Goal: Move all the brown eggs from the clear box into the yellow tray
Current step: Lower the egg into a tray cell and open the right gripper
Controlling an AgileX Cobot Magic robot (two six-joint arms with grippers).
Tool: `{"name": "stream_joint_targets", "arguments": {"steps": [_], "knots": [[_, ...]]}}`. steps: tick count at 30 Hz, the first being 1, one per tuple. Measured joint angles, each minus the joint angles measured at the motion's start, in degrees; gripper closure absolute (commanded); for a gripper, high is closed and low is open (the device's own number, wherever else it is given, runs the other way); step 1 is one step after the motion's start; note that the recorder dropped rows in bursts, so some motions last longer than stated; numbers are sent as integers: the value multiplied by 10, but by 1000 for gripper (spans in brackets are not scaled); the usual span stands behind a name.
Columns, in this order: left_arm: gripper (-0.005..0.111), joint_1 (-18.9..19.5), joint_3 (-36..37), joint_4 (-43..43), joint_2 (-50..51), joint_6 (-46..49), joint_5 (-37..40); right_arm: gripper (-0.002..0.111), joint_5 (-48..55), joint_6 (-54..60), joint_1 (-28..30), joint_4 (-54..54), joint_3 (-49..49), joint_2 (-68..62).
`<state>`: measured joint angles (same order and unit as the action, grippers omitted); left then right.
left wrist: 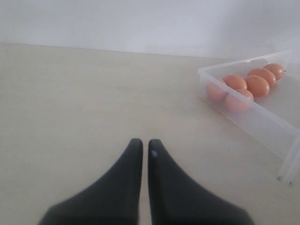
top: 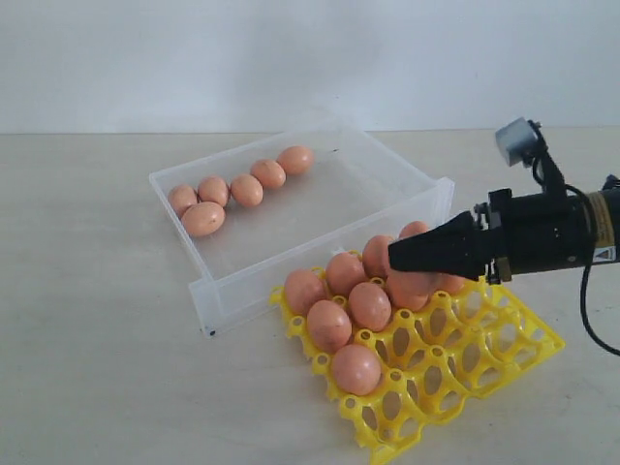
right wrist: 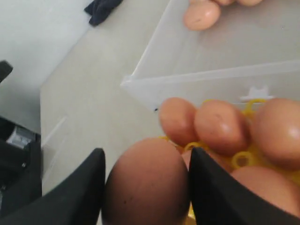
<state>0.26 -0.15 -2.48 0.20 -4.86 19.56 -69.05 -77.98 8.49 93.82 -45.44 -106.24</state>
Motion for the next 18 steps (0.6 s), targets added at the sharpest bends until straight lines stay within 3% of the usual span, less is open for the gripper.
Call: {"name": "stream_joint_targets", "arguments": {"steps": [5,18], "knots": [[103,0,0,0,0,0,0,108,-3,75,-51,49,2,11],[103,0,0,0,0,0,0,108,57,216,-56,62,3,13]]}}
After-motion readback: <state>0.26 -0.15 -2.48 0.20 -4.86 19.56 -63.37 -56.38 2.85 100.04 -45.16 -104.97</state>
